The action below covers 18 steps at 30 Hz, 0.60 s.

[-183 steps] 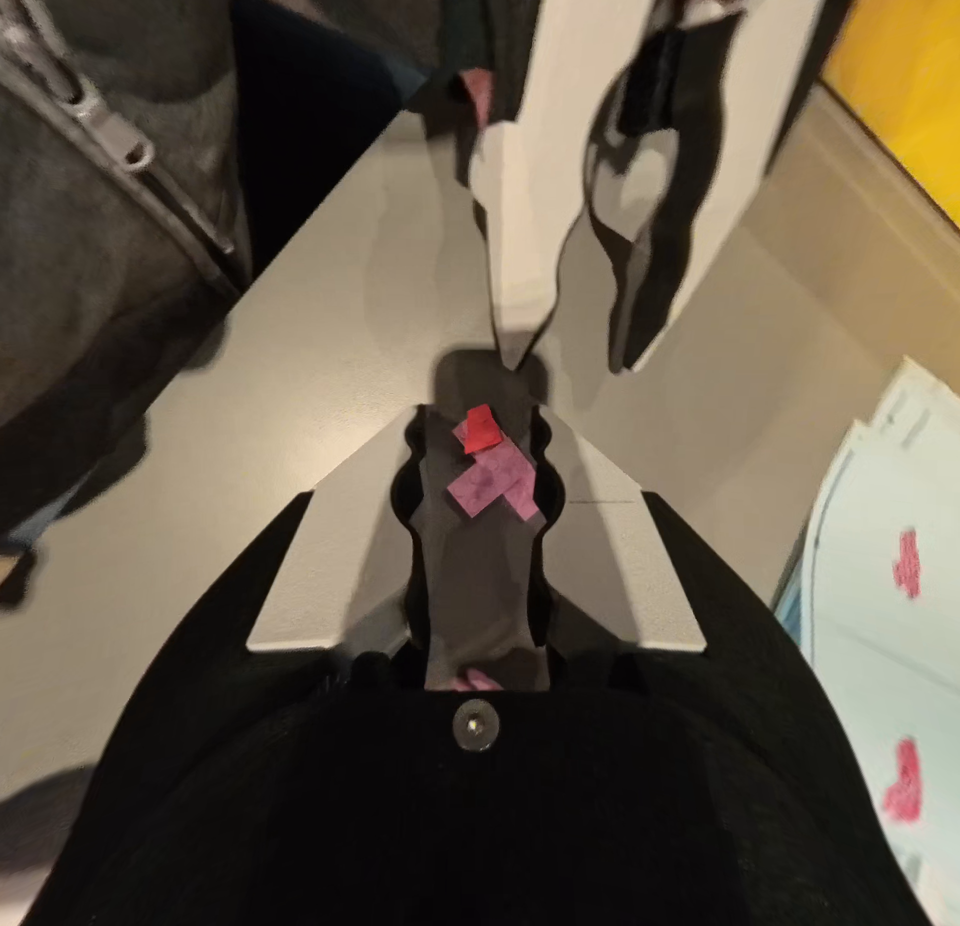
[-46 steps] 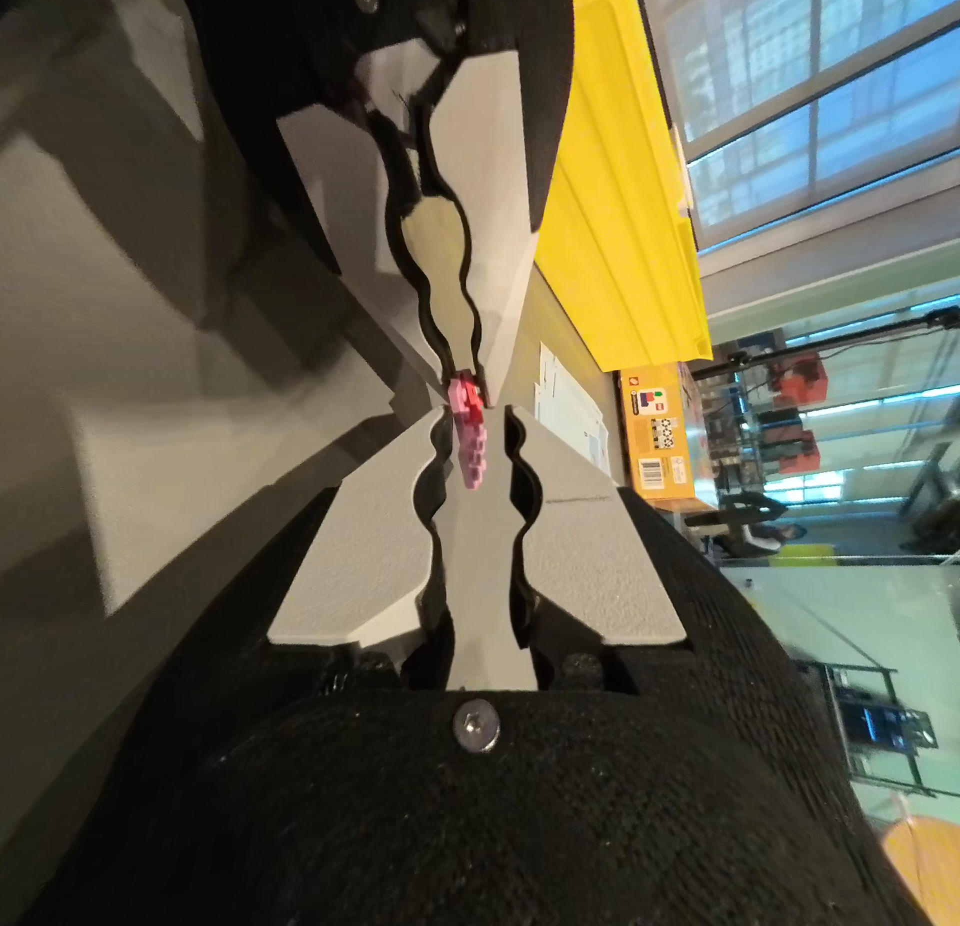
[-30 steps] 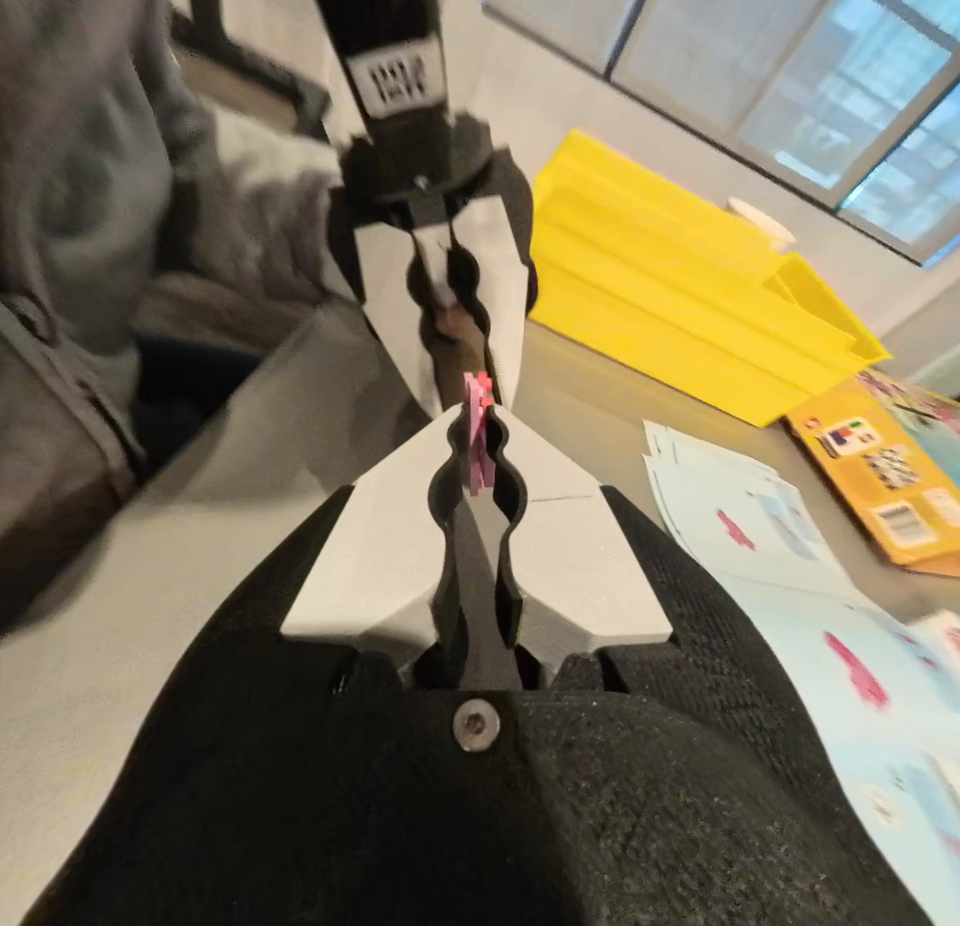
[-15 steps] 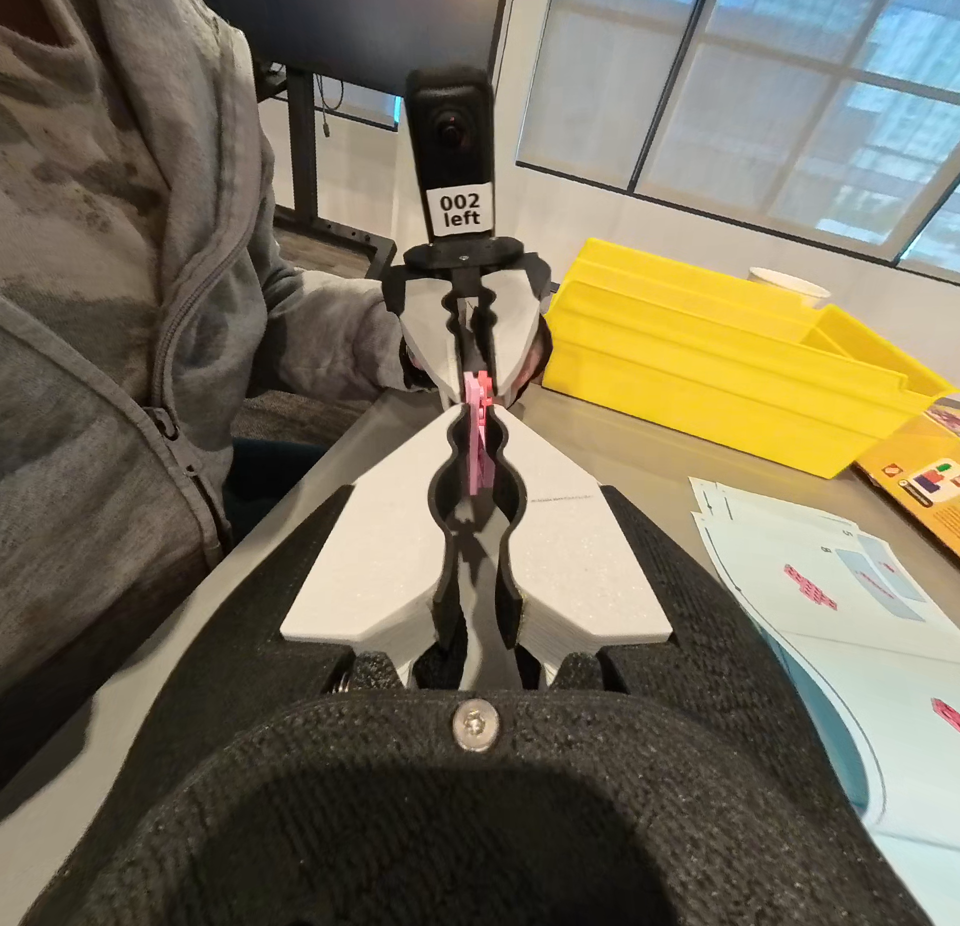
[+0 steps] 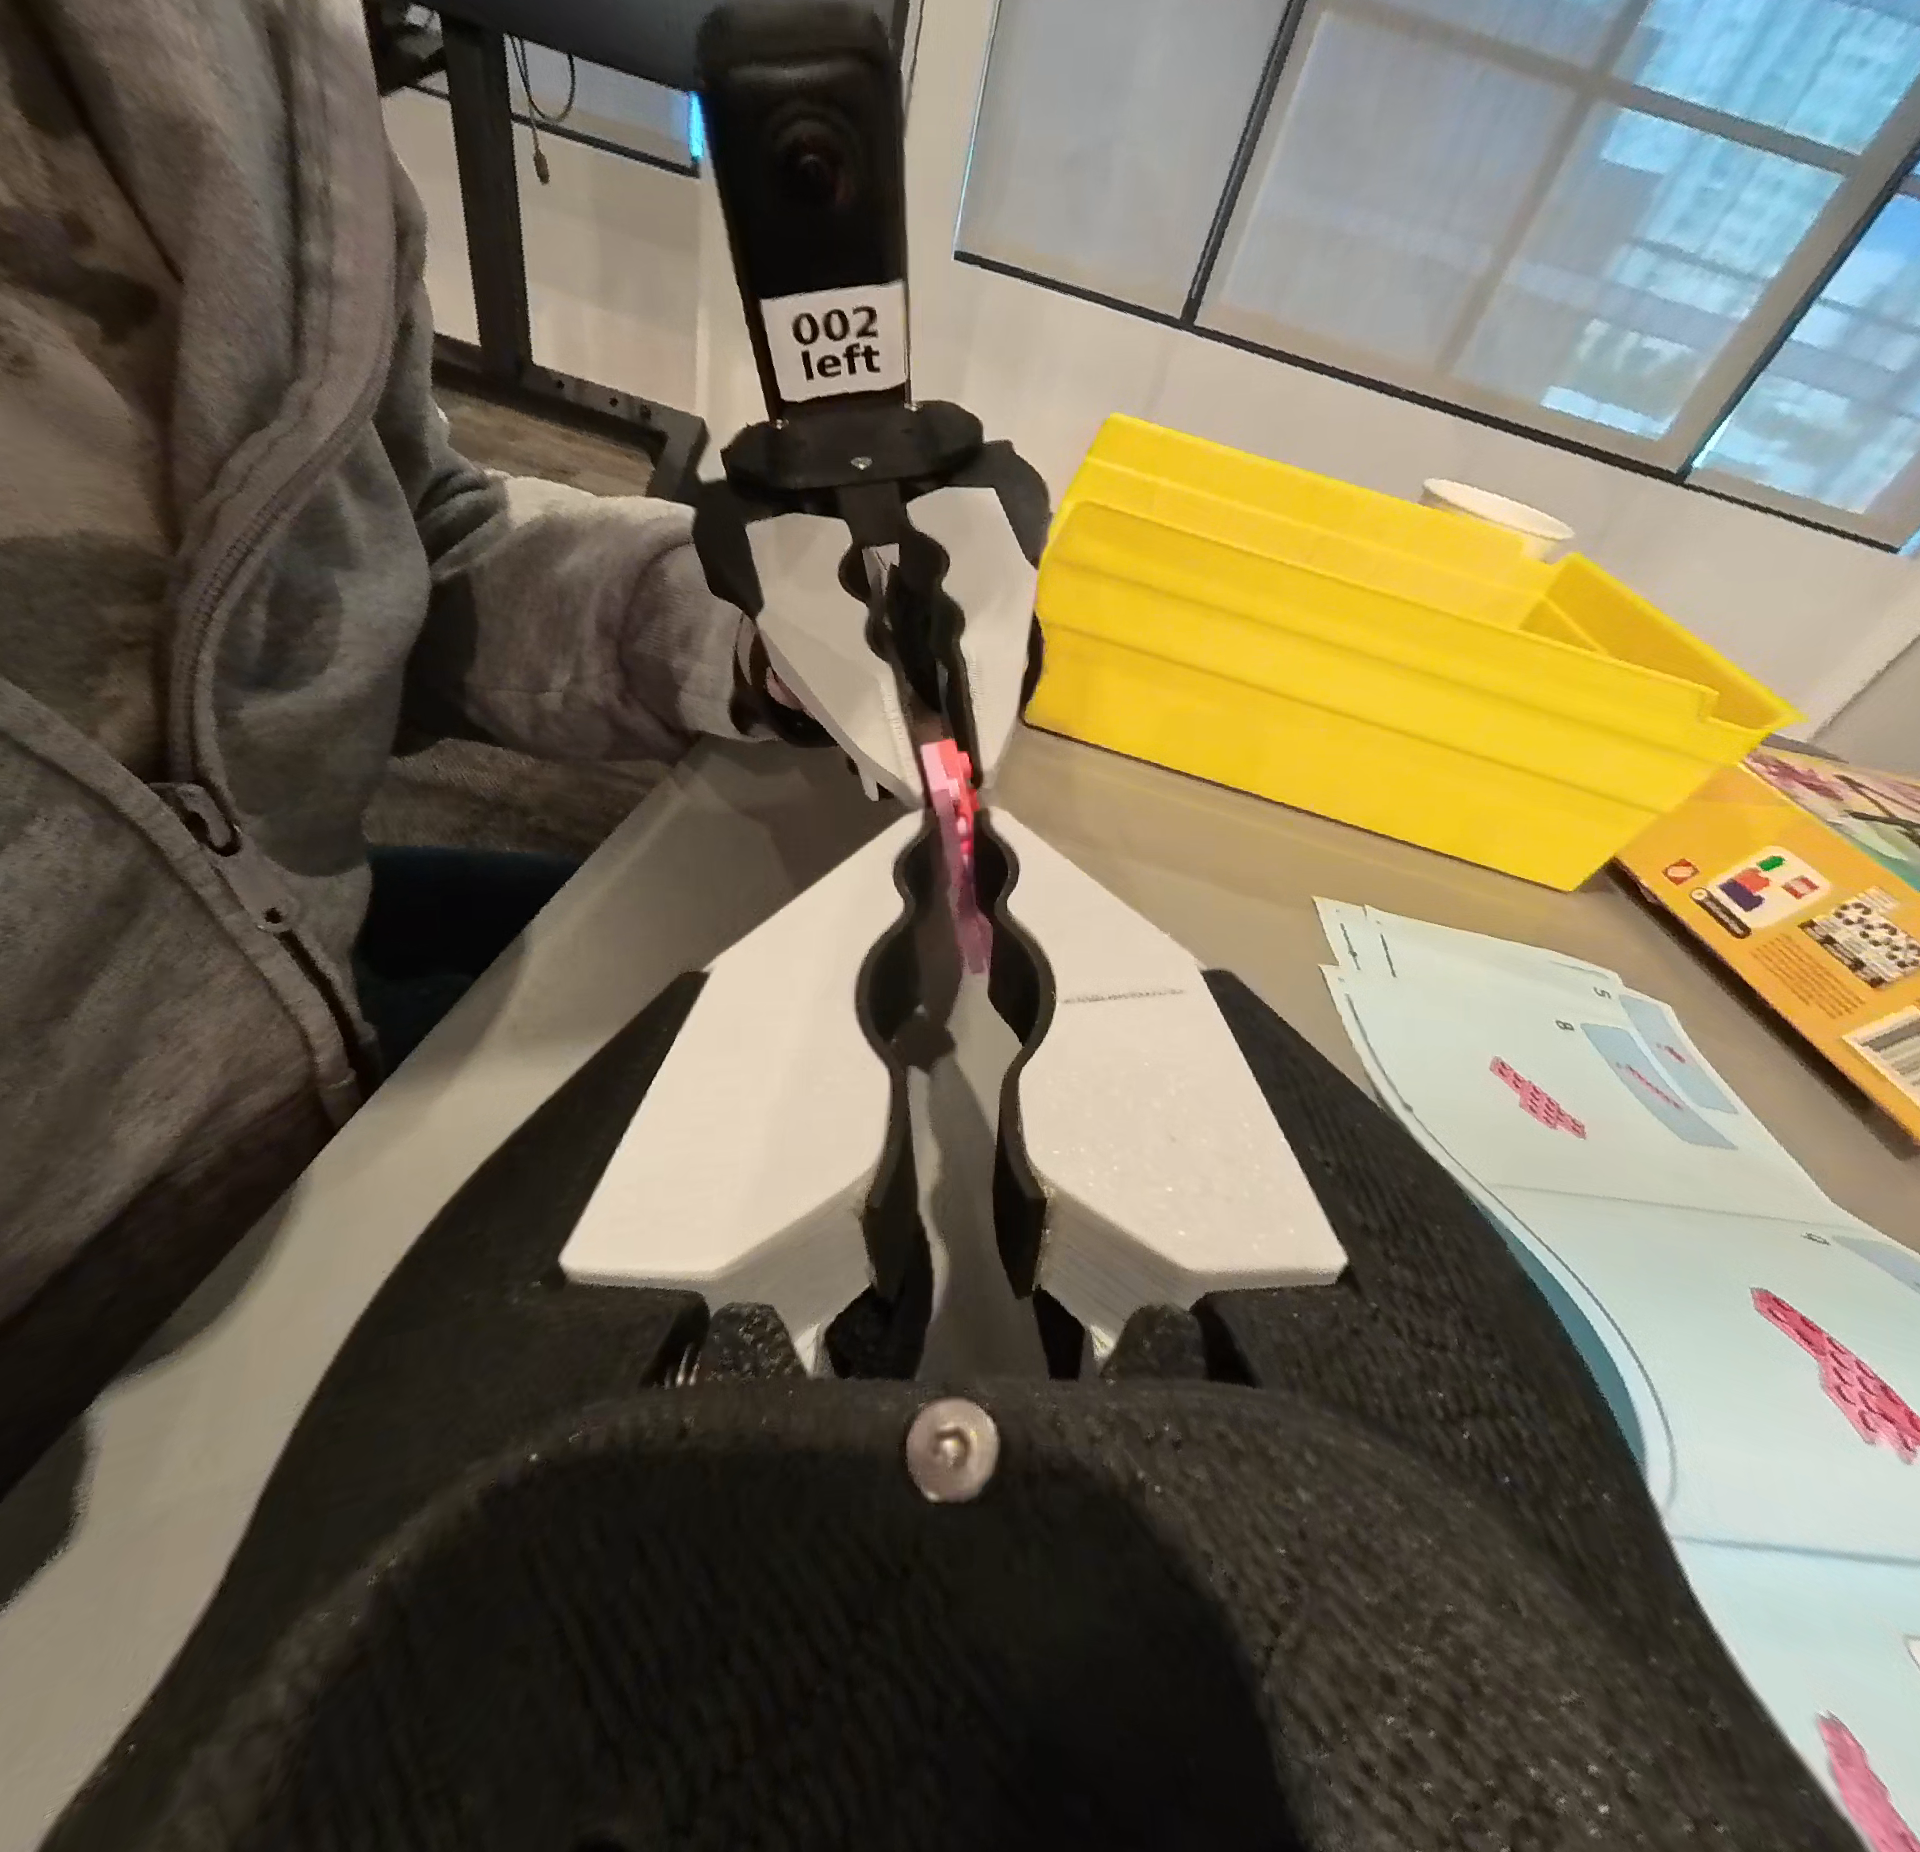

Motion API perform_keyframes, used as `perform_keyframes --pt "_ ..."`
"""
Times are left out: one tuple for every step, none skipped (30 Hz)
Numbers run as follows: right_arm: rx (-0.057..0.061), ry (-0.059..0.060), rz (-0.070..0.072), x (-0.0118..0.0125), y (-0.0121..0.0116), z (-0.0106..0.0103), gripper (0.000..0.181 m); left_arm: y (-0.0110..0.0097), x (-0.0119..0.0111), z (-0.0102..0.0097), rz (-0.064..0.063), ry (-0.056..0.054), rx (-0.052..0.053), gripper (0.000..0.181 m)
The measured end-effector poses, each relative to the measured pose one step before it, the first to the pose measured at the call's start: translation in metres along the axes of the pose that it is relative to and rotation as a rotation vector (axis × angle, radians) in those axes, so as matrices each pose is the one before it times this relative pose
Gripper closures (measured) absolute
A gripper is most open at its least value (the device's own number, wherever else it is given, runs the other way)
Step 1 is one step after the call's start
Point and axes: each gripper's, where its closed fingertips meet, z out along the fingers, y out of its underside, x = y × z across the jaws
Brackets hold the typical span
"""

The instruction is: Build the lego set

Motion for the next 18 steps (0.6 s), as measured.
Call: perform_keyframes --pt "-0.0094 0.0058 -0.0133 0.00010 0.00024 0.00051 0.177 0.00035 -0.00052 -0.00037 0.0014 -0.0016 -0.0019 0.174" --pt "-0.0086 -0.0019 -0.0060 -0.00079 0.00000 0.00032 0.178 -0.00020 0.00052 -0.00047 -0.0068 0.0061 0.0022 0.174" --pt "-0.0051 -0.0049 0.0008 -0.00078 -0.00002 0.00032 0.178 -0.00008 0.00065 -0.00053 -0.0054 0.0065 0.0017 0.174" --pt "-0.0036 -0.0043 0.0021 -0.00077 0.00053 0.00032 0.178 0.00043 0.00073 -0.00040 -0.0039 0.0050 -0.0016 0.174" --pt "-0.0046 -0.0036 -0.0003 -0.00068 0.00082 0.00027 0.178 0.00075 0.00070 -0.00015 -0.0028 0.0041 -0.0046 0.174" --pt "-0.0067 -0.0051 -0.0025 -0.00095 0.00082 0.00023 0.178 0.00089 0.00081 -0.00018 -0.0062 0.0066 -0.0038 0.174" --pt "-0.0053 -0.0043 -0.0015 -0.00068 0.00056 0.00039 0.178 0.00061 0.00077 -0.00024 -0.0135 0.0100 -0.0019 0.174" --pt "0.0005 -0.0020 0.0019 -0.00022 -0.00027 0.00028 0.178 -0.00016 0.00024 -0.00045 -0.0049 0.0038 0.0013 0.174" --pt "-0.0011 -0.0030 0.0012 -0.00040 0.00004 0.00012 0.178 -0.00004 0.00042 -0.00019 -0.0023 0.0032 0.0008 0.174" --pt "-0.0029 -0.0013 0.0031 -0.00005 0.00043 0.00015 0.178 0.00043 0.00006 -0.00004 -0.0055 0.0030 -0.0017 0.174" --pt "-0.0007 -0.0015 0.0105 0.00022 0.00035 0.00016 0.178 0.00033 -0.00021 -0.00008 -0.0017 -0.0004 -0.0019 0.174" --pt "0.0027 -0.0029 0.0138 0.00013 -0.00002 0.00019 0.178 0.00016 -0.00017 -0.00008 -0.0042 0.0013 0.0001 0.174" --pt "0.0061 -0.0022 0.0177 0.00051 -0.00035 0.00014 0.178 -0.00026 -0.00061 -0.00020 -0.0062 -0.0012 0.0022 0.174" --pt "0.0094 -0.0027 0.0187 0.00073 -0.00081 -0.00001 0.178 -0.00111 -0.00098 -0.00008 -0.0100 -0.0035 0.0068 0.174" --pt "0.0090 -0.0062 0.0171 0.00022 -0.00083 -0.00005 0.178 -0.00101 -0.00055 -0.00006 -0.0191 0.0031 0.0078 0.174" --pt "0.0054 -0.0040 0.0129 0.00023 -0.00021 0.00002 0.178 -0.00043 -0.00023 -0.00007 -0.0227 0.0101 0.0068 0.174" --pt "0.0093 0.0022 0.0072 0.00060 -0.00051 0.00022 0.178 -0.00062 -0.00069 -0.00006 -0.0234 0.0081 0.0079 0.174" --pt "0.0124 0.0011 0.0060 0.00020 -0.00115 0.00006 0.178 -0.00100 -0.00026 -0.00039 -0.0166 0.0074 0.0092 0.174"
